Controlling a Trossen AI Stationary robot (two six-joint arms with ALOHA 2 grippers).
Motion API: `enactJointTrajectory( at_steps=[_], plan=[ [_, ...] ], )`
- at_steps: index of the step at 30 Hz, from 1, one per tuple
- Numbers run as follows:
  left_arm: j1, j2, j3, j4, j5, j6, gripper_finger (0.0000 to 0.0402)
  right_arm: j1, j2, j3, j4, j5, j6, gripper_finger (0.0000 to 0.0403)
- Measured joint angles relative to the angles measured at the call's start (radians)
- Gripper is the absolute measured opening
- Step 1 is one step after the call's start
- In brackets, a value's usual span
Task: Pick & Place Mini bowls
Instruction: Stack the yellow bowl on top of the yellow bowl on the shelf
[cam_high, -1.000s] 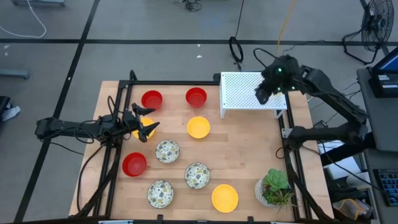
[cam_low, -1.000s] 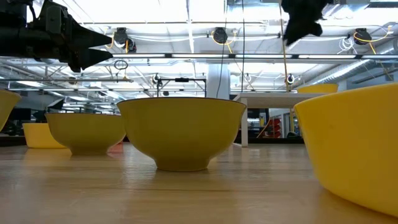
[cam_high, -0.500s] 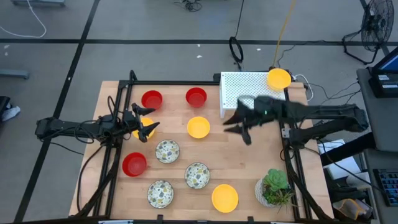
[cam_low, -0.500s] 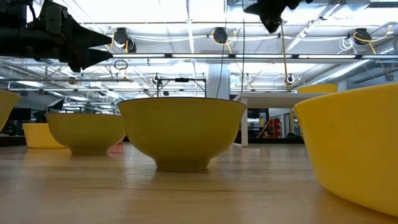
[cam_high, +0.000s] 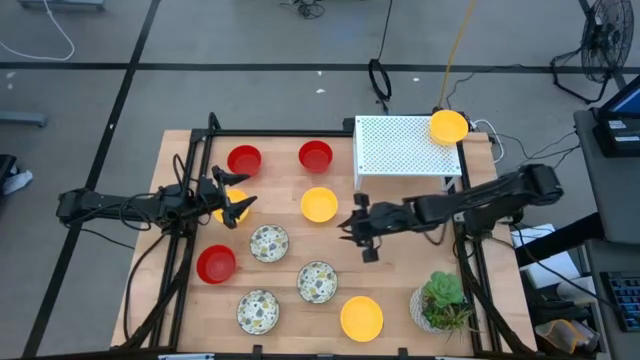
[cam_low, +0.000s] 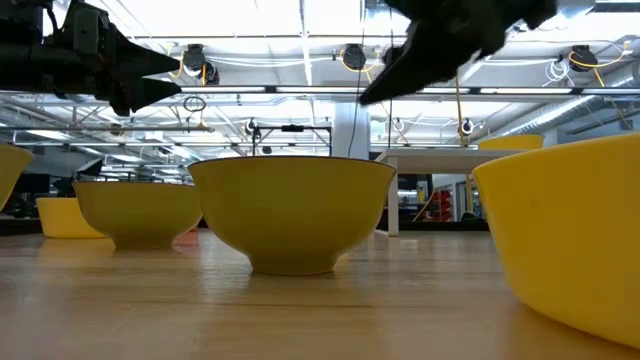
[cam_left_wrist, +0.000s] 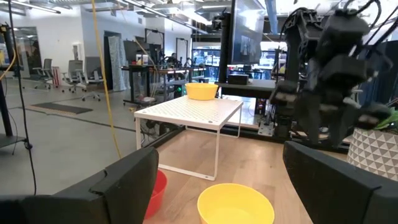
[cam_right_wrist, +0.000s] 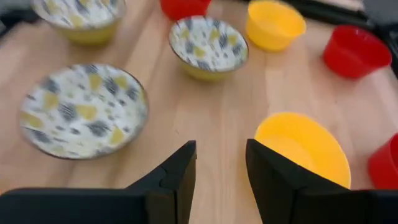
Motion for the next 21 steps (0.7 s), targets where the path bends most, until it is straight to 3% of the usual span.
enactJointTrajectory(
  at_steps=[8, 12, 21],
  plan=[
    [0.0, 0.0, 0.0, -0.001, 0.0, 0.0, 0.0349, -0.054, 0.17, 0.062, 0.008, 0.005, -0.008, 0.013],
    [0.0, 0.0, 0.0, -0.002, 0.0, 0.0, 0.0349, -0.075, 0.252, 0.099, 0.065, 0.074, -0.013, 0.013],
    [0.0, 0.0, 0.0, -0.001, 0.005, 0.0, 0.0349, -0.105, 0.359, 0.138, 0.084, 0.075, -0.017, 0.013]
  ],
)
